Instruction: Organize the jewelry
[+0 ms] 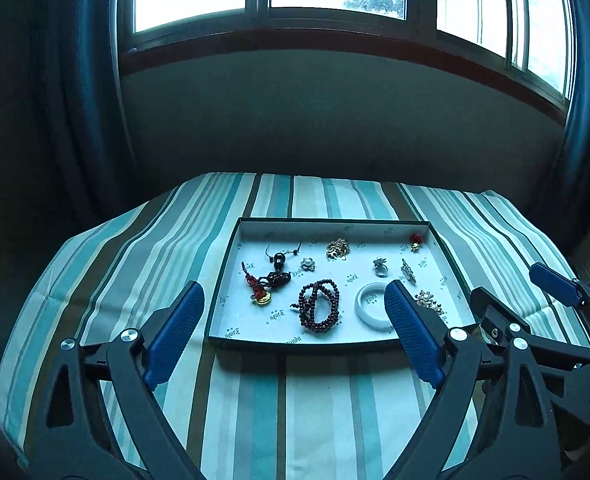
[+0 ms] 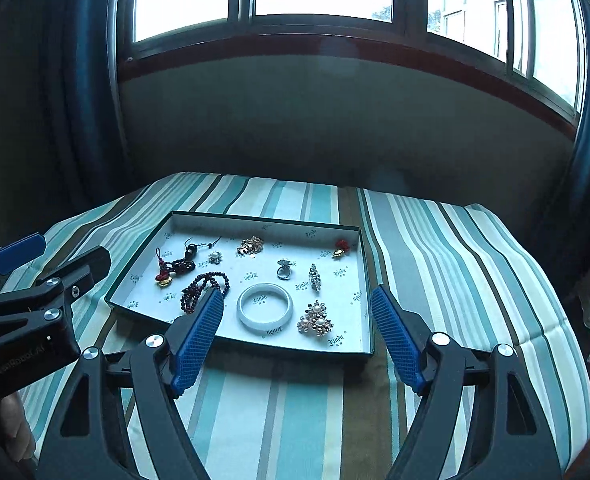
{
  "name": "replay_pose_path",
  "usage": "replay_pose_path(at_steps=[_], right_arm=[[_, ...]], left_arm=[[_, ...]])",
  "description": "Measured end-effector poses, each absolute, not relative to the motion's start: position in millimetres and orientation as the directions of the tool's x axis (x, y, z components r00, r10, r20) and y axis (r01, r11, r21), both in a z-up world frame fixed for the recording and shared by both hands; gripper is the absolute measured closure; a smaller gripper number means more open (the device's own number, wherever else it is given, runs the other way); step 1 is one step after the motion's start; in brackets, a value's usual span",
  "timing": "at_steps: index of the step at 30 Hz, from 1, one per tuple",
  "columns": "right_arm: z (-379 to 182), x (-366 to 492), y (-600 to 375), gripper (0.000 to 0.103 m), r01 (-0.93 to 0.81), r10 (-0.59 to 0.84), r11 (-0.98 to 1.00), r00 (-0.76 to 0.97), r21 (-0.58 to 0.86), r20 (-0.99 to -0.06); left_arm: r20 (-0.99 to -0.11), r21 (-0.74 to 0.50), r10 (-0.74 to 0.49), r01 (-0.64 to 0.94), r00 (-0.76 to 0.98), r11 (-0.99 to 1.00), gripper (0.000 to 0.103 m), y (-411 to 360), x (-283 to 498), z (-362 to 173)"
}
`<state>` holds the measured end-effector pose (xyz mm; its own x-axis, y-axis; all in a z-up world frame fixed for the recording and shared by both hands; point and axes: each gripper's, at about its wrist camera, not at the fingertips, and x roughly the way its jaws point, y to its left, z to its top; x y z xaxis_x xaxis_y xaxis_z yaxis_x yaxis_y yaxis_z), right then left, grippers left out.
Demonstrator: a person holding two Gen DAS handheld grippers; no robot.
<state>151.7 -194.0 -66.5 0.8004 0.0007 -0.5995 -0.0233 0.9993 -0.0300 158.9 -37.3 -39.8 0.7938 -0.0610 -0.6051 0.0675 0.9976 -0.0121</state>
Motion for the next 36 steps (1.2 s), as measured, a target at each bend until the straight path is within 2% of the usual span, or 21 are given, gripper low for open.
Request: replay_pose_path(at_steps=[13, 36], right_arm=[[-49.5, 116.7, -191.5, 0.027, -0.03, 0.007, 0.999, 0.833, -0.032, -0.553], [-42.5, 106.1, -183.6, 0.027, -0.044, 0.012, 0.998, 0.845, -0.047, -0.534]], left_arm=[[-0.573, -0.019, -0.05, 0.048, 0.818, 0.999, 0.011, -28.1, 122.8, -22.7], [-0.568, -0.025, -0.043, 0.035, 0.822, 0.999, 0.01, -22.5, 109.8, -20.0]])
